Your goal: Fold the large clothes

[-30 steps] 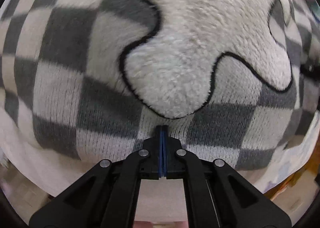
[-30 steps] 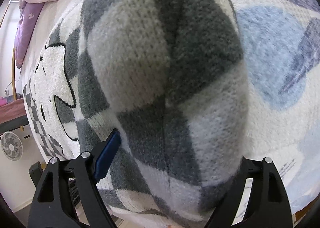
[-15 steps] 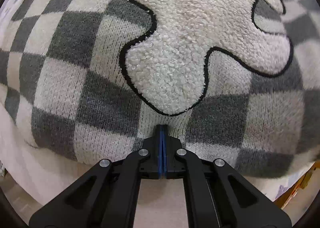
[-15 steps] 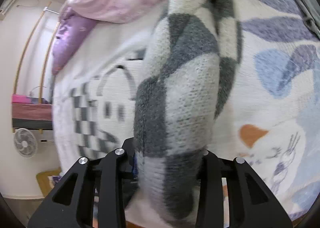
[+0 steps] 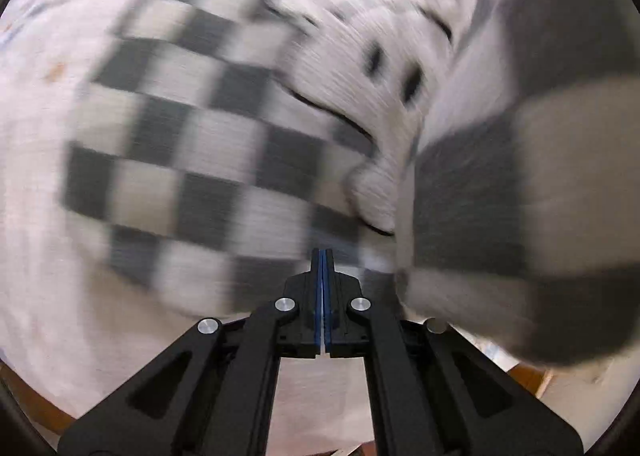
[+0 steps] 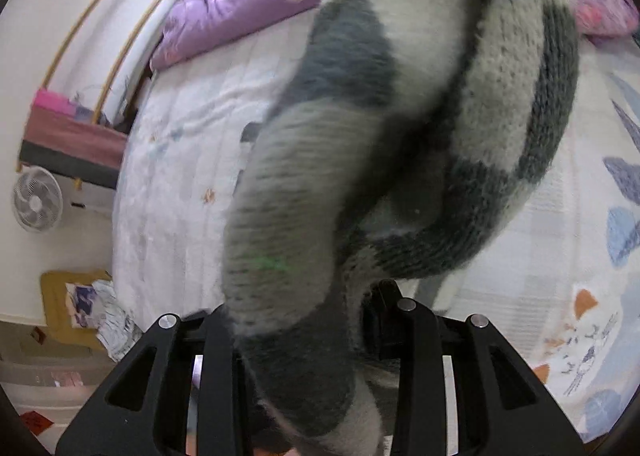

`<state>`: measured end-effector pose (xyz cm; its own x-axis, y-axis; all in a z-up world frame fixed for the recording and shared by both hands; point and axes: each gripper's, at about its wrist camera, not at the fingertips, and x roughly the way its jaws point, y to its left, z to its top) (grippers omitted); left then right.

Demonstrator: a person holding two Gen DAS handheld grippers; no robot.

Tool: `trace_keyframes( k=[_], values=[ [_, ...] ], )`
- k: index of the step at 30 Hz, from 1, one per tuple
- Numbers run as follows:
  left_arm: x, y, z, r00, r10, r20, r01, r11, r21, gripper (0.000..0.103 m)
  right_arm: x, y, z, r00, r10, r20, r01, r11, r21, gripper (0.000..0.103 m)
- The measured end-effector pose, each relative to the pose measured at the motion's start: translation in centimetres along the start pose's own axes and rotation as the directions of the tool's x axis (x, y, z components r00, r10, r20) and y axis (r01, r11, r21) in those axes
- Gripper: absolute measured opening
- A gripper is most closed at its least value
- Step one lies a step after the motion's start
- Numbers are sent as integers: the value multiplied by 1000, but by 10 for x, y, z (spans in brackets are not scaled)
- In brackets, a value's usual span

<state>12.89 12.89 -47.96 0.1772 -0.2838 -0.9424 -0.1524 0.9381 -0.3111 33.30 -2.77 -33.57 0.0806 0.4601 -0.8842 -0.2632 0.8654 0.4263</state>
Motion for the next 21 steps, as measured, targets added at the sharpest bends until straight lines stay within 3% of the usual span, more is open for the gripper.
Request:
trace_keyframes(
  k=[7, 10, 13, 14, 15, 17, 18, 20, 21],
  values=[
    [-53, 105, 23, 998, 40, 50, -36, 996, -77, 2, 77, 73, 25, 994, -4, -108, -1, 999, -43, 31],
    [-60, 129, 37, 997, 56, 55, -50, 992, -118, 2, 126, 100, 31, 983, -14, -183, 5, 999, -52, 32],
    [-57, 154, 49, 996, 82, 46, -74, 987, -145, 3, 174, 113, 33, 966, -2, -258, -5, 1000, -25, 50],
    [-60, 158, 51, 995, 95, 38, -88, 984, -157, 7, 185, 117, 33, 956, -5, -294, -3, 1000, -28, 57],
    [-60, 163, 48, 994, 102, 31, -95, 980, -174, 10, 195, 117, 34, 946, 6, -323, -9, 1000, -8, 71],
    [-72, 174, 43, 995, 91, 36, -82, 976, -200, 23, 192, 111, 33, 940, 126, -316, -105, 991, 82, 88],
    [-70, 174, 48, 995, 88, 43, -78, 976, -202, 26, 187, 106, 32, 925, 216, -313, -178, 973, 147, 93],
    [-82, 174, 50, 995, 79, 60, -65, 977, -206, 46, 174, 96, 29, 896, 335, -291, -270, 932, 243, 93],
    [-88, 170, 52, 995, 56, 76, -40, 978, -207, 48, 161, 89, 26, 895, 357, -268, -285, 919, 271, 93]
  ],
)
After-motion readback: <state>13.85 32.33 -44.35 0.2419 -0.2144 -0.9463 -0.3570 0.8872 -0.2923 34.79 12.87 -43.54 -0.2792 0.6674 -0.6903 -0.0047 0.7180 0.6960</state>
